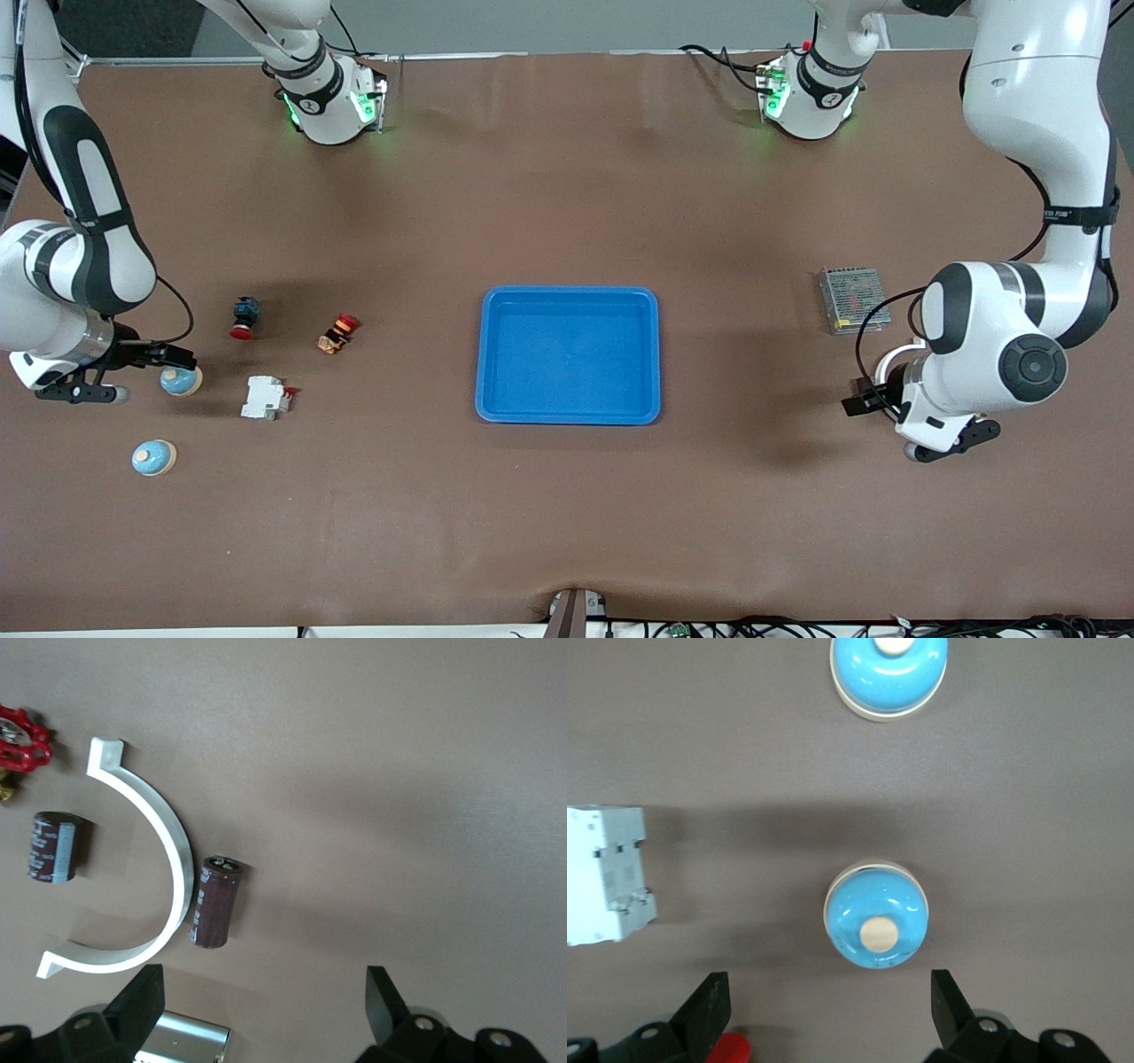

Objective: Place electrolytic capacitor and blue bell in tray
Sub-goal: 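Reach the left gripper to capacitor while the right gripper reaches bell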

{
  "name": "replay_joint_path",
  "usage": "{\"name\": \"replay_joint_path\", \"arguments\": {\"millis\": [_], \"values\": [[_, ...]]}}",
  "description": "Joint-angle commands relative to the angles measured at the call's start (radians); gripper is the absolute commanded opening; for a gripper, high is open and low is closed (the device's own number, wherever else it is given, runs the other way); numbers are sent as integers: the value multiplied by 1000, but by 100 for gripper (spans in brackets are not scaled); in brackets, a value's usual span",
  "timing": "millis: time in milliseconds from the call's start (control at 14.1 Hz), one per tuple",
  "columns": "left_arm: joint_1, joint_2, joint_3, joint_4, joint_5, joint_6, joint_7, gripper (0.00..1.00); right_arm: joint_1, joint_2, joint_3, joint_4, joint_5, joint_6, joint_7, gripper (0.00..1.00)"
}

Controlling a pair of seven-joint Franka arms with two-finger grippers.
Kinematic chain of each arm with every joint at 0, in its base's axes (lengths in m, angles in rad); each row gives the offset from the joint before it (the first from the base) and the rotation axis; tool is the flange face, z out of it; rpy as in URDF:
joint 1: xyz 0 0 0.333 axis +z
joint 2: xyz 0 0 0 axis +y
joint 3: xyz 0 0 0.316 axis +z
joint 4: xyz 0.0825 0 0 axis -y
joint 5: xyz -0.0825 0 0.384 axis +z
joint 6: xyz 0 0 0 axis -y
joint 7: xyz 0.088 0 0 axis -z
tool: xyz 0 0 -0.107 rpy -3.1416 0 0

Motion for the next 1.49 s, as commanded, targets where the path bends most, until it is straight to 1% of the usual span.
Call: {"name": "replay_joint_path", "arguments": {"millis": [0,213,427,640,1138,1209,1280,1422], "values": [[-3,23,1,11,20,9,-23,100,-21,45,15,28,-9,29,-21,100],[-3,59,1,9,37,43,-24,100,-41,111,16,52,-7,72,-61,100],[-1,72,2,5,41,46,-24,100,-45,142,16,55,-7,120,-84,100],[-3,89,4,6,41,60,-26,100,-45,156,16,55,-6,151,-84,100],[0,110,4,3,41,61,-24,100,-45,162,15,55,-3,154,-83,100],[0,119,5,5,41,61,-26,100,-45,164,16,55,-4,152,-84,98],[-1,124,13,5,41,61,-26,100,-45,164,15,54,-4,151,-84,76],[-1,130,18,5,41,61,-26,100,-44,162,15,54,-4,146,-96,24]]}}
